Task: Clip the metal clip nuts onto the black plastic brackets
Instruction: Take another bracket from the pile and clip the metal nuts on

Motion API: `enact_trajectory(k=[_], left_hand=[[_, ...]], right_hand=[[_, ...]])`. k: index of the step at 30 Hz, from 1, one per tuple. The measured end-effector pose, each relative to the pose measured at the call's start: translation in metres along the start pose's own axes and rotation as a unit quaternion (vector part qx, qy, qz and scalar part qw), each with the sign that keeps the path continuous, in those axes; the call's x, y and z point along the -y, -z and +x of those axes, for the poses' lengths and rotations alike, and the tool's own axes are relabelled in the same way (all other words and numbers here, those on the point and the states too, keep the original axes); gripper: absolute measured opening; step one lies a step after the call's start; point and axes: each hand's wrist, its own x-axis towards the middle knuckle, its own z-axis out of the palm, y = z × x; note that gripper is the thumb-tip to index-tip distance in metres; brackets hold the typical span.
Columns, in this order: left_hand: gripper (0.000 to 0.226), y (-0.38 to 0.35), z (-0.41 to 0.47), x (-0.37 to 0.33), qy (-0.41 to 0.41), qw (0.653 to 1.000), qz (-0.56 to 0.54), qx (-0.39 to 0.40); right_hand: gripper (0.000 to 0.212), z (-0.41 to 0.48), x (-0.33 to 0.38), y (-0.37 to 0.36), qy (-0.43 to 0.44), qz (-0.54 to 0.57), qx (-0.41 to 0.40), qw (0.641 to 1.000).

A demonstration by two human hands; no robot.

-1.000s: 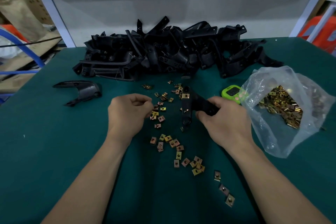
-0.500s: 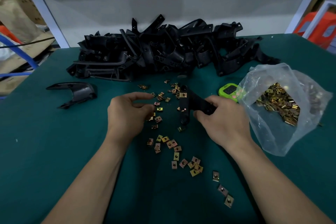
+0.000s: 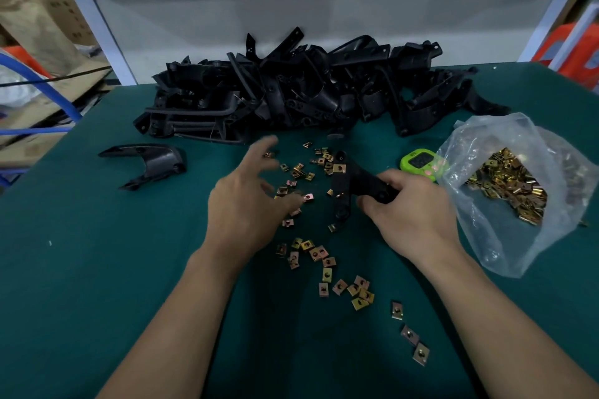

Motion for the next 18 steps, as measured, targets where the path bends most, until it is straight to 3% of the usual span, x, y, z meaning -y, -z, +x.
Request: enact_trajectory(k=[2,3,5,10,13,15,18], left_hand=[[0.020,0.005,0.000,-0.001,0.001,0.995,0.094,0.011],[0.011,0.006,-0.001,-0.001,0.000,0.990,0.137,0.026],[0.020,0.002,-0.004,0.002,-0.005,0.980,0.184,0.071],[0.014,-0.004,-0.001,0.005,-0.005,0.985,0.147,0.089],[0.014,-0.008,-0.002,0.003,0.053,0.995,-0.052,0.071],[0.011,-0.010,-0.003,-0.003,0.089,0.974,-0.199,0.069],[0.012,-0.012,-0.007,-0.009,0.113,0.939,-0.310,0.100]], right_hand=[[0.015,0.001,-0.001,0.000,-0.001,0.000,0.000,1.000],[0.015,0.001,-0.001,0.000,-0.001,0.000,-0.001,1.000],[0.014,0.001,-0.001,0.000,0.001,-0.001,-0.002,1.000],[0.014,0.000,-0.001,-0.001,-0.001,-0.002,-0.007,1.000],[0.015,0.000,-0.001,-0.001,0.000,0.003,-0.004,1.000],[0.016,0.000,-0.001,-0.001,0.000,0.005,-0.005,1.000],[0.017,0.000,0.000,0.000,-0.001,0.013,-0.005,1.000]])
